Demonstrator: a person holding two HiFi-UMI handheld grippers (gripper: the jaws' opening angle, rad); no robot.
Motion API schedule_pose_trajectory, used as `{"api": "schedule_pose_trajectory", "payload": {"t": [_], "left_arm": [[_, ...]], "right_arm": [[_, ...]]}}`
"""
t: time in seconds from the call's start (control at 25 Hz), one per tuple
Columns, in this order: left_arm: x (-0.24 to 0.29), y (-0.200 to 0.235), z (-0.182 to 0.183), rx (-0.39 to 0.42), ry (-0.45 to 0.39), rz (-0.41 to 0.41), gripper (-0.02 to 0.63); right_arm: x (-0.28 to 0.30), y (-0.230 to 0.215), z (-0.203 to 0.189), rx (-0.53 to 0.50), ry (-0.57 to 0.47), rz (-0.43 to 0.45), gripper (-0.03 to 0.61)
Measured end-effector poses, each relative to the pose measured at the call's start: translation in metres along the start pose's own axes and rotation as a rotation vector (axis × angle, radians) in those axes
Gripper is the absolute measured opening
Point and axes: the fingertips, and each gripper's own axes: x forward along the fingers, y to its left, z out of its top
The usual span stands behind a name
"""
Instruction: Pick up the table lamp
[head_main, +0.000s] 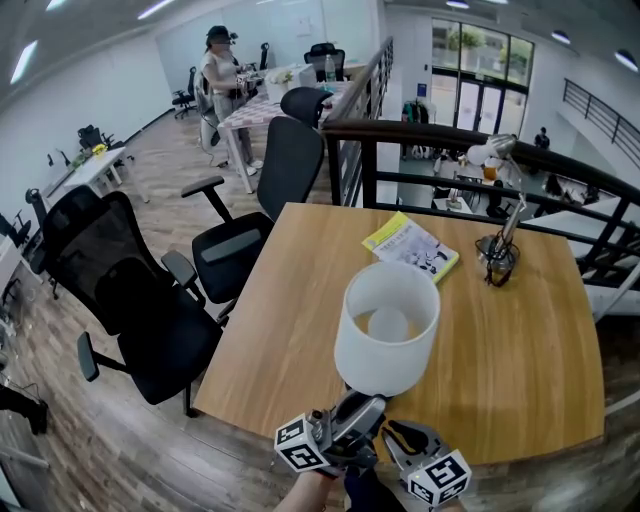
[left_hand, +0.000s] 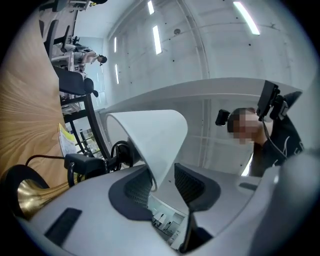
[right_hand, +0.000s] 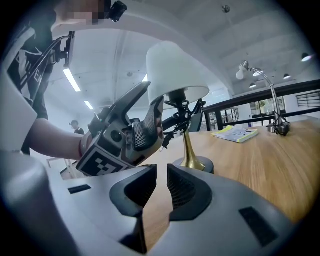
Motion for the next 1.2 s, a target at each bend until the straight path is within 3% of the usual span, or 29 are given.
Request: {"api": "schedule_pose_trajectory", "payload": {"t": [0.56, 0.72, 1.2], "left_arm": [[0.016, 0.009, 0.017, -0.021, -0.024, -0.053, 0.086], [0.019, 0.012, 0.025, -0.032, -0.025, -0.062, 0.080], [0.031, 0.032, 0.047, -0.050, -0.041, -0.040, 0.078]], "right_arm": [[0.046, -0.057, 0.011, -0.095, 0.046, -0.136, 0.067], [0.062, -0.069, 0.022, -0.101, 0.054, -0.144, 0.116], [0.106, -0.080, 0.053, -0.126, 0.046, -0.136, 0.121]]}}
